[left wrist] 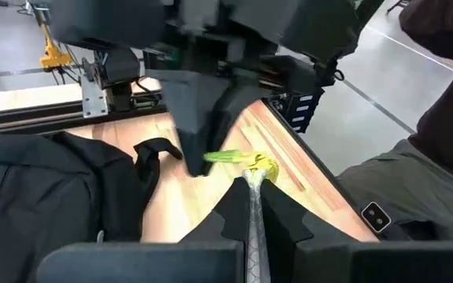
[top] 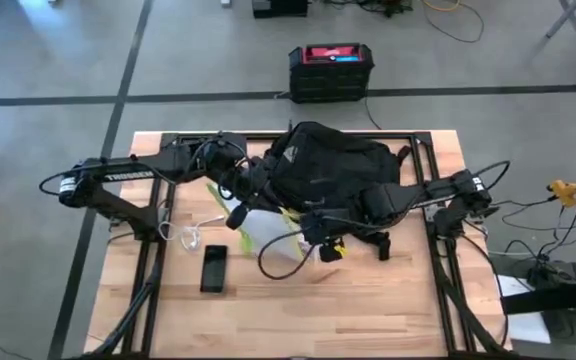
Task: Unpack backpack
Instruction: Close the yellow green zip bag
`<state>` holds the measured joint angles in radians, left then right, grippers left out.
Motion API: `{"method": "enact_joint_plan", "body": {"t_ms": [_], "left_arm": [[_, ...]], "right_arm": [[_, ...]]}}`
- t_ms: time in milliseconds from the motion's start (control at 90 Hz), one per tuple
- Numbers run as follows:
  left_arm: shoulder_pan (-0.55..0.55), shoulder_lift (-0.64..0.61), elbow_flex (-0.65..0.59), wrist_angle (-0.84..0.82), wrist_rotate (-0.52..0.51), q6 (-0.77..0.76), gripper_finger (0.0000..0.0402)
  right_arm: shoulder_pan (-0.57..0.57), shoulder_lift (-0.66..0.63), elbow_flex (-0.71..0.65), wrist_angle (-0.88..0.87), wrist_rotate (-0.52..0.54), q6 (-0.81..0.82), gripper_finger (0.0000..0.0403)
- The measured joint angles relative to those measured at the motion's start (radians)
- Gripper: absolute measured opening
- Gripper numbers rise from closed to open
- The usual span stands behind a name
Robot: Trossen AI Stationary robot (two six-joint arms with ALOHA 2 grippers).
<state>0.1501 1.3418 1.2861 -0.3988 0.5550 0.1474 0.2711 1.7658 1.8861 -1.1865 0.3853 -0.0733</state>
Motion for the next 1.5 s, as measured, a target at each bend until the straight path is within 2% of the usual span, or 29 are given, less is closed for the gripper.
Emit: {"method": "enact_joint_plan", "body": {"t_ms": [400, 733, 1167, 1500], "left_arm": [[-0.001, 0.001, -0.003, -0.01, -0.007, 0.001, 0.0], [-0.001, 0.001, -0.003, -0.002, -0.006, 0.001, 0.0], [0.002, -0.016, 0.001, -0.012, -0.025, 0.022, 0.0], [0.002, -0.094, 0.001, -0.029, -0.095, 0.016, 0.0]], "right_arm": [[0.052, -0.021, -0.178, 0.163, 0.018, 0.108, 0.0001], [0.054, -0.019, -0.256, 0.406, 0.018, 0.049, 0.0001], [0.076, -0.05, -0.424, 0.362, 0.019, 0.195, 0.0], [0.124, -0.249, -0.603, 0.341, 0.032, 0.374, 0.0]]}}
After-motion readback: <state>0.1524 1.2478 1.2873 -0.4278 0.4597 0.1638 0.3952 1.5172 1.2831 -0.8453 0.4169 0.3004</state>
